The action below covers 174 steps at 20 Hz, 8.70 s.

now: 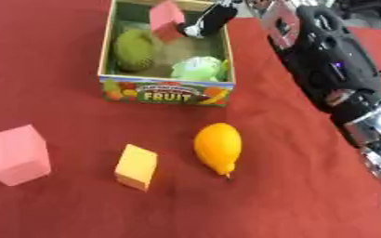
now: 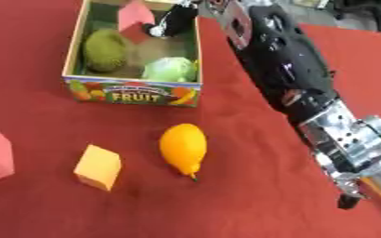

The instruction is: Pick up objects on the table and place them in the box.

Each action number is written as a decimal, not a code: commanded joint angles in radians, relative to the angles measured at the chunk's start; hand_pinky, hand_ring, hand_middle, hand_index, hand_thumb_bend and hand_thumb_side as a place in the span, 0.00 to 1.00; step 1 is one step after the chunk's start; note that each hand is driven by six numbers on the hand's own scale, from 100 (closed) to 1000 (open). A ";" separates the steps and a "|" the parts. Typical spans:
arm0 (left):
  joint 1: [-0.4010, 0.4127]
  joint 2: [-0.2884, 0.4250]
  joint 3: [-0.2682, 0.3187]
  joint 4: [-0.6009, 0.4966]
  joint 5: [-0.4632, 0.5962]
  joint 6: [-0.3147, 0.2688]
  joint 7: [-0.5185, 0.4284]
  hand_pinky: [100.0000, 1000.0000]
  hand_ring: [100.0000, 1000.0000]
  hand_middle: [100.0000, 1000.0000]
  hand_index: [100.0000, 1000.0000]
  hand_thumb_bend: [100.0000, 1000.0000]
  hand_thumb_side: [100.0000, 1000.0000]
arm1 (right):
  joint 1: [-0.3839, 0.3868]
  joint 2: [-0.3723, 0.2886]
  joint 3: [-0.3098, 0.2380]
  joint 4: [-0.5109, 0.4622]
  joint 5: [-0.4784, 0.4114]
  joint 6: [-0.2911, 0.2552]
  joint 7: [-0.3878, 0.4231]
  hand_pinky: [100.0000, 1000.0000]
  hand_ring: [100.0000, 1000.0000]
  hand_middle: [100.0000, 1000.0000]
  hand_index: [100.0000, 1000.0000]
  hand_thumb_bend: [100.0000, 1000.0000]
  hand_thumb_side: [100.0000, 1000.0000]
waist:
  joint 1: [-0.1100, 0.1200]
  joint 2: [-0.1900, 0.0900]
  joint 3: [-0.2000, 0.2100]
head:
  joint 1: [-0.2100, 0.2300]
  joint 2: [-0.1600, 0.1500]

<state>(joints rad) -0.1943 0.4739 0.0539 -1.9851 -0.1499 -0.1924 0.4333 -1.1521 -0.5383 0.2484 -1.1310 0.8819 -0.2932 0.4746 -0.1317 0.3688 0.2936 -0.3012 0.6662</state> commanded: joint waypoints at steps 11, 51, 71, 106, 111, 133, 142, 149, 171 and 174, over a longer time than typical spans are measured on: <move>-0.002 0.016 0.005 -0.015 0.008 0.001 -0.004 0.73 0.77 0.71 0.97 0.25 0.72 | 0.005 -0.050 0.001 -0.099 -0.043 -0.012 0.016 0.92 0.89 0.80 0.94 0.26 0.33 | -0.002 -0.028 -0.005 | 0.005 -0.008; 0.001 -0.003 0.003 -0.015 0.012 0.009 -0.011 0.73 0.77 0.72 0.97 0.24 0.72 | 0.631 -0.471 0.140 -0.869 -0.418 -0.082 0.125 0.87 0.85 0.77 0.91 0.10 0.41 | 0.005 -0.021 -0.014 | 0.036 -0.015; 0.001 -0.014 -0.006 -0.015 0.022 0.014 -0.023 0.73 0.77 0.71 0.97 0.23 0.73 | 0.591 -0.409 0.175 -0.868 -0.305 0.026 0.245 0.87 0.86 0.79 0.91 0.22 0.32 | 0.003 -0.013 -0.007 | 0.025 -0.022; -0.008 -0.012 -0.007 -0.015 0.039 0.010 -0.033 0.74 0.77 0.71 0.96 0.21 0.74 | 0.532 -0.325 0.224 -0.690 -0.209 0.046 0.177 0.78 0.69 0.47 0.63 0.00 0.00 | 0.004 -0.009 -0.003 | 0.018 -0.028; -0.005 -0.012 -0.004 -0.015 0.038 0.010 -0.029 0.74 0.77 0.71 0.96 0.21 0.74 | 0.551 -0.351 0.163 -0.799 -0.251 0.086 0.100 0.75 0.65 0.43 0.59 0.00 0.00 | 0.006 -0.009 -0.008 | 0.025 -0.027; 0.004 -0.009 -0.003 -0.015 0.035 0.016 -0.025 0.74 0.77 0.71 0.96 0.20 0.74 | 0.416 -0.365 -0.090 -0.848 -0.360 0.155 -0.172 0.75 0.62 0.44 0.57 0.00 0.00 | 0.011 -0.023 -0.020 | 0.027 -0.022; 0.001 -0.006 -0.008 -0.015 0.038 0.015 -0.031 0.74 0.78 0.71 0.96 0.20 0.74 | 0.190 -0.204 -0.032 -0.641 -0.221 0.296 -0.113 0.76 0.64 0.46 0.60 0.00 0.00 | 0.006 -0.020 -0.014 | 0.007 -0.016; -0.006 -0.007 -0.011 -0.015 0.040 0.015 -0.034 0.74 0.78 0.71 0.96 0.20 0.74 | 0.123 -0.095 0.058 -0.459 -0.110 0.355 -0.083 0.76 0.66 0.49 0.63 0.00 0.00 | 0.004 -0.013 -0.005 | -0.005 -0.021; -0.010 -0.010 -0.013 -0.015 0.046 0.016 -0.038 0.74 0.78 0.71 0.96 0.20 0.74 | 0.082 -0.020 0.038 -0.169 0.024 0.235 -0.181 0.91 0.92 0.81 0.94 0.10 0.56 | 0.012 -0.014 -0.009 | -0.005 -0.023; -0.009 -0.009 -0.012 -0.015 0.046 0.016 -0.038 0.74 0.78 0.71 0.96 0.20 0.74 | 0.087 -0.033 0.027 -0.212 -0.003 0.243 -0.182 0.90 0.91 0.80 0.94 0.10 0.51 | 0.013 -0.014 -0.011 | -0.002 -0.023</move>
<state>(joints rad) -0.1955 0.4400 0.0404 -1.9851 -0.1076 -0.1761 0.3971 -1.0466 -0.5416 0.2930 -1.3092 0.8870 -0.0558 0.2978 -0.1339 0.3688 0.2830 -0.3053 0.6504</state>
